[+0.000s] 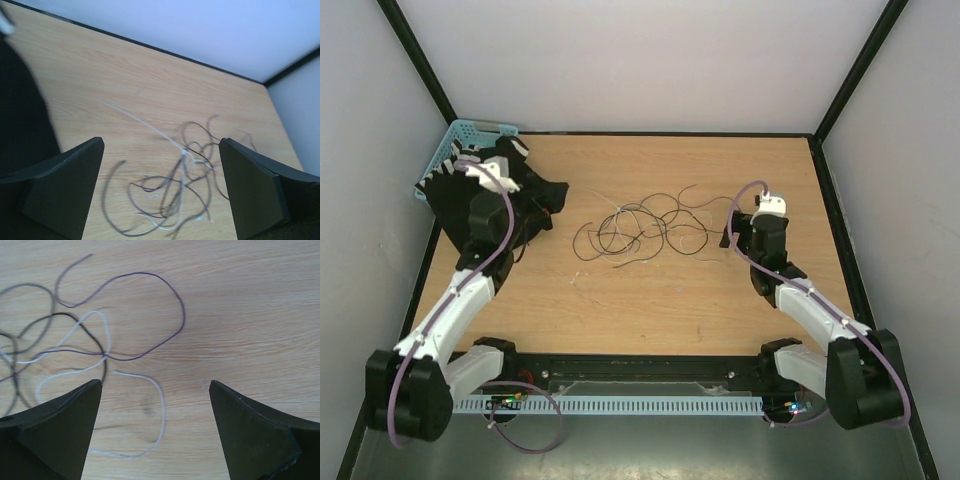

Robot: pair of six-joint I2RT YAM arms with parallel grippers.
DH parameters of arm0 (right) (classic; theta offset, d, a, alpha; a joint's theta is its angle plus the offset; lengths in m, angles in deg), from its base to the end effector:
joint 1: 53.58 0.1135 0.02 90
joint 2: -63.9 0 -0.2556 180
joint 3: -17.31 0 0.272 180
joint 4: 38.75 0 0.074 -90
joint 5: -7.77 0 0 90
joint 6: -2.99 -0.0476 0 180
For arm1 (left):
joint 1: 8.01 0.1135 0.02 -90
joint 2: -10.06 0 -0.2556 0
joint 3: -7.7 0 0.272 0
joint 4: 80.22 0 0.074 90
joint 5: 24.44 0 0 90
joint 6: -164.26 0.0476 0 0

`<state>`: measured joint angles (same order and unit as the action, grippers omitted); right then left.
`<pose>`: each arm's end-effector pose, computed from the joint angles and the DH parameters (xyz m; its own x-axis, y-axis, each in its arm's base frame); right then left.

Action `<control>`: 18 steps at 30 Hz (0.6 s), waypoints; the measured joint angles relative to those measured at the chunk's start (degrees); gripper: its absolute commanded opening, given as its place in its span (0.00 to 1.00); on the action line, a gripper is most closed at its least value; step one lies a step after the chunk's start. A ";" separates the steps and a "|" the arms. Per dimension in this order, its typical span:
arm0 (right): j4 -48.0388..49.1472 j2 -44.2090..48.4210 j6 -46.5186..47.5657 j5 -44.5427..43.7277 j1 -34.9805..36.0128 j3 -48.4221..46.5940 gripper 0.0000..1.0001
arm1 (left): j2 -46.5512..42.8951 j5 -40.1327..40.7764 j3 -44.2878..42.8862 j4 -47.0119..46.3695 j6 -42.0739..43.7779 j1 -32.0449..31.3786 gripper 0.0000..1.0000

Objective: Zip-tie the wires
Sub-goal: Reset both arms

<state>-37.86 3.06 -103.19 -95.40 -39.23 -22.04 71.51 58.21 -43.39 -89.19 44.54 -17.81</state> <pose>0.2557 0.0542 0.1947 -0.3370 0.1938 -0.9213 0.0617 0.9810 0.1838 0.2814 -0.0548 0.2862 -0.1669 -0.4701 -0.8667 0.2442 0.8319 -0.4983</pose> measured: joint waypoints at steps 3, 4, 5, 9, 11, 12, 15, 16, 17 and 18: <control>6.84 -3.30 3.52 -1.51 -0.87 2.75 0.99 | -5.01 6.97 4.42 -0.13 1.14 0.39 0.99; 9.40 -4.26 4.68 -2.19 -0.90 4.11 0.99 | -6.03 9.73 5.64 -0.09 1.42 0.42 0.99; 12.24 -5.14 5.97 -2.78 -0.90 5.64 0.99 | -6.62 12.41 6.67 0.00 1.86 0.46 0.99; 23.41 -8.44 10.51 -3.76 -0.90 11.82 0.99 | -6.78 21.75 8.20 1.92 4.11 0.46 0.99; 29.16 -10.36 12.48 -3.80 -0.90 14.40 0.99 | -6.80 26.08 8.22 3.34 4.85 0.46 0.99; 30.99 -11.02 13.29 -3.76 -0.90 15.17 0.99 | -6.82 28.30 8.35 3.78 5.33 0.46 0.99; 38.64 -11.78 14.88 -3.78 -0.87 17.00 0.99 | -7.30 34.64 9.53 4.87 7.08 0.46 0.99; 41.72 -12.00 15.26 -3.78 -0.90 17.79 0.99 | -7.37 36.50 10.01 5.16 7.65 0.46 0.99; 45.72 -12.81 15.67 -3.80 -0.90 18.80 0.99 | -7.37 38.38 10.56 5.51 8.46 0.46 0.99; 49.70 -14.38 16.09 -3.78 -0.90 19.71 0.99 | -7.21 39.85 10.95 5.92 9.18 0.46 0.99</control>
<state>11.84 -11.32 -87.11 -99.18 -40.13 -2.33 64.30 98.05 -32.44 -83.27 53.72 -17.35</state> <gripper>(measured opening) 0.993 0.990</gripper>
